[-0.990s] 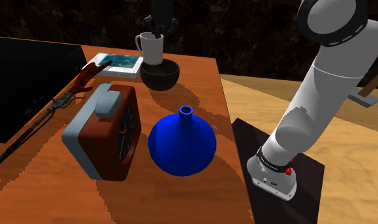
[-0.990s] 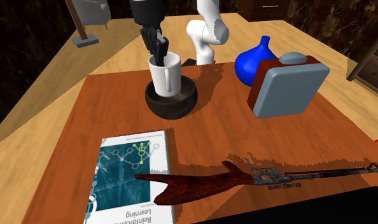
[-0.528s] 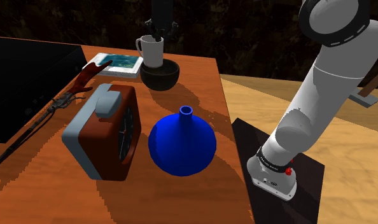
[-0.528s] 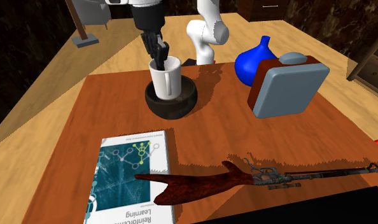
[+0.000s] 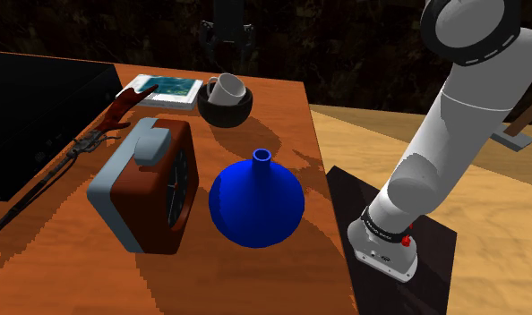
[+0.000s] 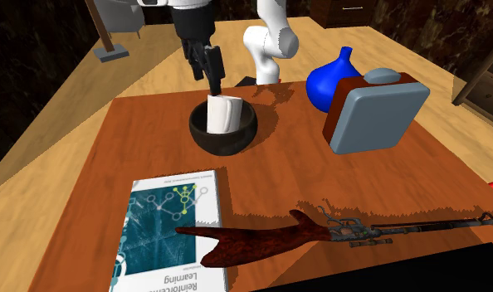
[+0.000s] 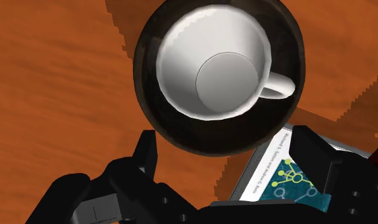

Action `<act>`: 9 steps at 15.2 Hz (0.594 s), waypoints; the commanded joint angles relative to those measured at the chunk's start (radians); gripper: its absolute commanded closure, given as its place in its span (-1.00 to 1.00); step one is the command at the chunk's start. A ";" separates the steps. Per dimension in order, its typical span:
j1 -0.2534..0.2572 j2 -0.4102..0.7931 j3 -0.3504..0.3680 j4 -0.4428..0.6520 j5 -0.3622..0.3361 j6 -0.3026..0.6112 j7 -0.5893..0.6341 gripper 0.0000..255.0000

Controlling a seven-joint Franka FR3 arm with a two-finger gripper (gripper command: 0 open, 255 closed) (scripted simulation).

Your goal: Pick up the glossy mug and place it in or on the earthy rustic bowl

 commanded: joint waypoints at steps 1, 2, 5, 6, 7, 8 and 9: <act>0.000 0.008 0.000 0.045 -0.002 -0.036 0.002 -1.00; 0.001 0.019 0.000 0.092 -0.004 -0.074 0.004 -1.00; 0.002 0.043 0.000 0.186 -0.010 -0.143 0.008 -1.00; 0.002 0.043 0.000 0.185 -0.009 -0.143 0.008 -1.00; 0.002 0.043 0.000 0.186 -0.010 -0.143 0.008 -1.00; 0.002 0.043 0.000 0.186 -0.010 -0.143 0.008 -1.00; 0.002 0.043 0.000 0.186 -0.010 -0.143 0.008 -1.00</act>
